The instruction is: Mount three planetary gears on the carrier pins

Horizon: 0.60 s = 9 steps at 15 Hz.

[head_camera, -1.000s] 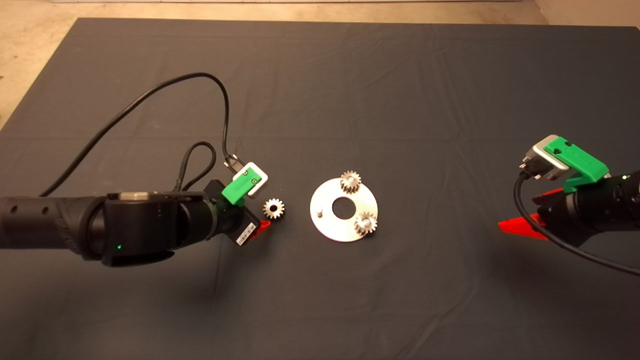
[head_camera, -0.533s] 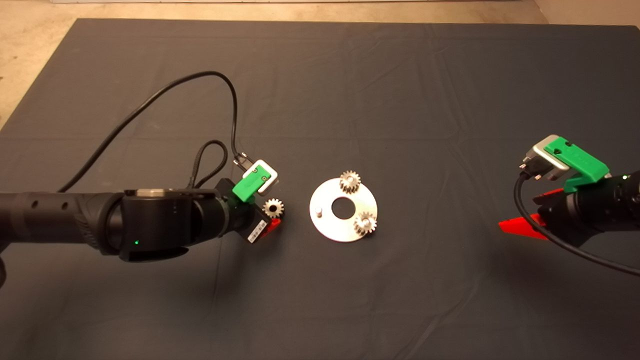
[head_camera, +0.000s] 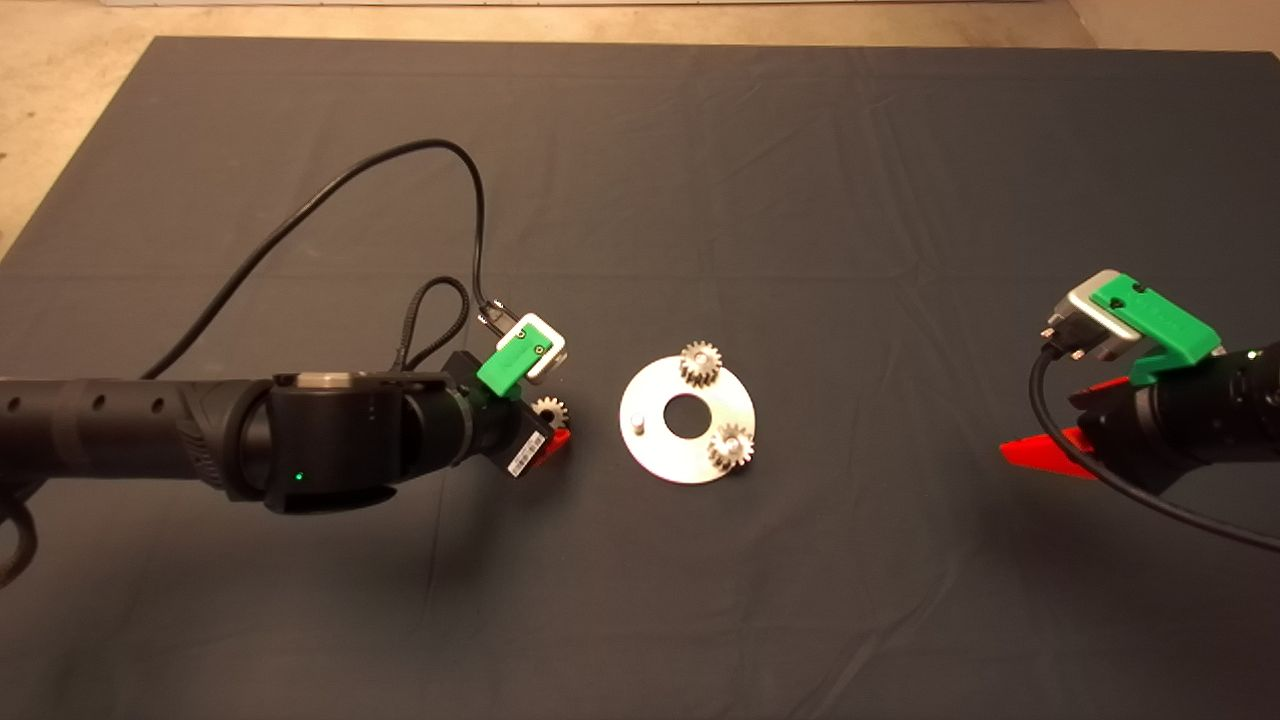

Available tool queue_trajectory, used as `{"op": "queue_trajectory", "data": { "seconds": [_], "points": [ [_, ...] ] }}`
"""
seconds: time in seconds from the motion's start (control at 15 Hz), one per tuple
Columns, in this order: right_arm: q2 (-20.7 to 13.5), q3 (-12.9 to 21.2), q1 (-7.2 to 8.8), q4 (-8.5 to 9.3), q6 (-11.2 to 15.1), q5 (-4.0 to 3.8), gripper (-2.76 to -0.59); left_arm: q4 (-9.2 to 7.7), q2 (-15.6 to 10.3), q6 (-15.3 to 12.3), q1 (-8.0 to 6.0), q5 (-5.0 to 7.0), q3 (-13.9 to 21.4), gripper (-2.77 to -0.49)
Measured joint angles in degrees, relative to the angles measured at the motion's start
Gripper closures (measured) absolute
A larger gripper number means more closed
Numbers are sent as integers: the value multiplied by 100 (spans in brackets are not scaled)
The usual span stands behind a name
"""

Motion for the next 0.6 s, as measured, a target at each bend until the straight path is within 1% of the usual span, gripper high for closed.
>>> {"op": "queue_trajectory", "data": {
  "seconds": [0.2,0.33,0.4,0.53,0.6],
  "points": [
    [0,0,0,0,0,0,-205,18,0,0,2,-20,-18,-222],
    [0,0,-1,0,0,-3,-205,46,0,-4,70,-50,-72,-222],
    [0,0,0,0,0,-7,-205,44,0,-54,110,-52,-74,-222],
    [0,0,0,0,0,-4,-205,60,0,-117,127,-55,-74,-222],
    [0,0,0,0,0,-4,-205,101,0,-146,127,-55,-74,-222]
  ]
}}
